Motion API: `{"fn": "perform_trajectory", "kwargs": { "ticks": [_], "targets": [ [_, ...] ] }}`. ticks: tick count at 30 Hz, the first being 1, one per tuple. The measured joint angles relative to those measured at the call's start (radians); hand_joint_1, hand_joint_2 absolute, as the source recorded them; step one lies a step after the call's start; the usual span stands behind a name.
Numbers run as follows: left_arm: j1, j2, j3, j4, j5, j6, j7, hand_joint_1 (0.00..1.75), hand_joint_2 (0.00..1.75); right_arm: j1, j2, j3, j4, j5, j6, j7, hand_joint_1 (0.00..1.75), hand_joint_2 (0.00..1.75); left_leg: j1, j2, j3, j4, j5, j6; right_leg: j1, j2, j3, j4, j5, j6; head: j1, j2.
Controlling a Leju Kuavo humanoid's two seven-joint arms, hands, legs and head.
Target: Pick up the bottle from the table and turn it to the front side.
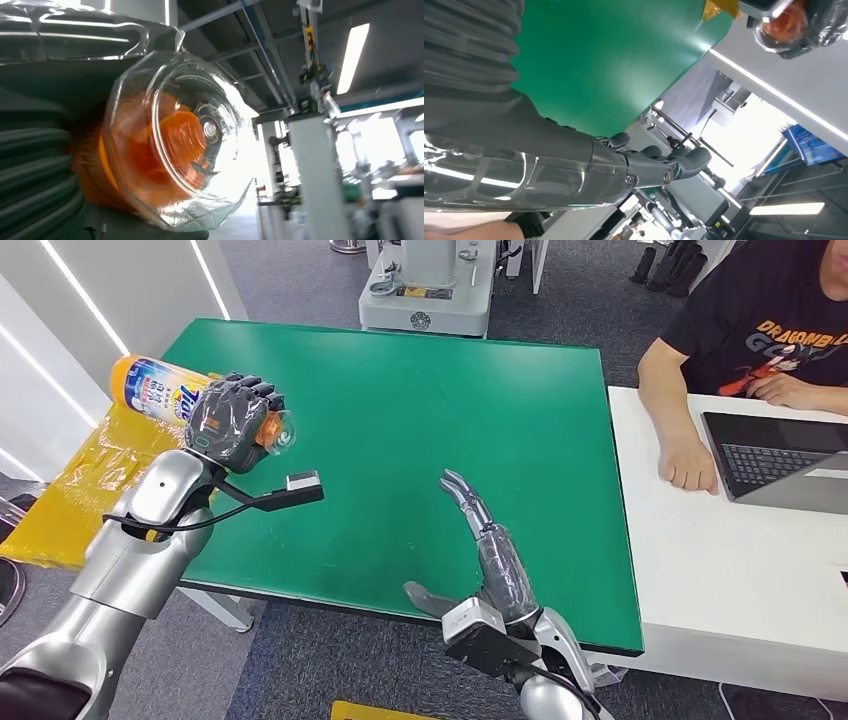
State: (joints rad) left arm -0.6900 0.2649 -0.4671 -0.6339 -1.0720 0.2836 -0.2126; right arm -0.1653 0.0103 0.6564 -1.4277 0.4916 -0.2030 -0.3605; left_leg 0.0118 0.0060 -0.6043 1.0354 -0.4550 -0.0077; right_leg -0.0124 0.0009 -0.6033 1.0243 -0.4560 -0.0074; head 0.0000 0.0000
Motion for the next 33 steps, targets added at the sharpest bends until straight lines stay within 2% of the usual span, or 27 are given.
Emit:
{"fn": "perform_trajectory", "kwargs": {
  "ticks": [3,9,18,24,33],
  "targets": [
    [-0.031,0.031,-0.06,0.06,-0.099,-0.022,-0.004,1.75,1.75,0.001,-0.002,-0.001,-0.002,-0.002,0.002,-0.01,0.0,1.75,0.0,0.0,0.0,0.0,0.0,0.0,0.0,0.0,0.0,0.0,0.0,0.0,0.0,0.0],
    [-0.067,0.07,-0.152,0.172,-0.171,-0.163,-0.086,1.75,1.75,0.001,-0.004,-0.001,-0.002,-0.019,-0.014,-0.04,0.0,1.75,0.0,0.001,0.0,0.0,0.0,0.0,0.0,0.001,-0.001,0.0,0.0,0.0,0.0,0.0],
    [-0.062,0.087,-0.207,0.269,-0.167,-0.217,-0.064,1.75,1.75,0.007,-0.008,0.002,-0.002,-0.028,-0.038,-0.045,0.0,1.75,0.0,0.0,-0.001,-0.001,0.0,0.0,0.0,0.001,-0.001,0.0,0.0,0.0,0.0,0.0],
    [0.002,0.085,-0.206,0.3,-0.122,-0.208,-0.049,1.75,1.75,0.006,-0.007,0.005,-0.004,-0.031,-0.039,-0.048,0.0,1.75,0.0,0.0,-0.001,-0.001,0.0,0.0,0.0,0.0,-0.001,0.0,0.0,0.0,0.0,0.0],
    [0.065,0.087,-0.187,0.313,-0.102,-0.129,-0.054,1.75,1.75,0.0,-0.005,0.018,-0.005,-0.039,-0.024,-0.05,0.0,1.75,0.0,0.0,-0.001,-0.001,0.0,0.0,0.0,0.0,-0.001,0.0,0.0,0.0,0.0,0.0]
  ]
}}
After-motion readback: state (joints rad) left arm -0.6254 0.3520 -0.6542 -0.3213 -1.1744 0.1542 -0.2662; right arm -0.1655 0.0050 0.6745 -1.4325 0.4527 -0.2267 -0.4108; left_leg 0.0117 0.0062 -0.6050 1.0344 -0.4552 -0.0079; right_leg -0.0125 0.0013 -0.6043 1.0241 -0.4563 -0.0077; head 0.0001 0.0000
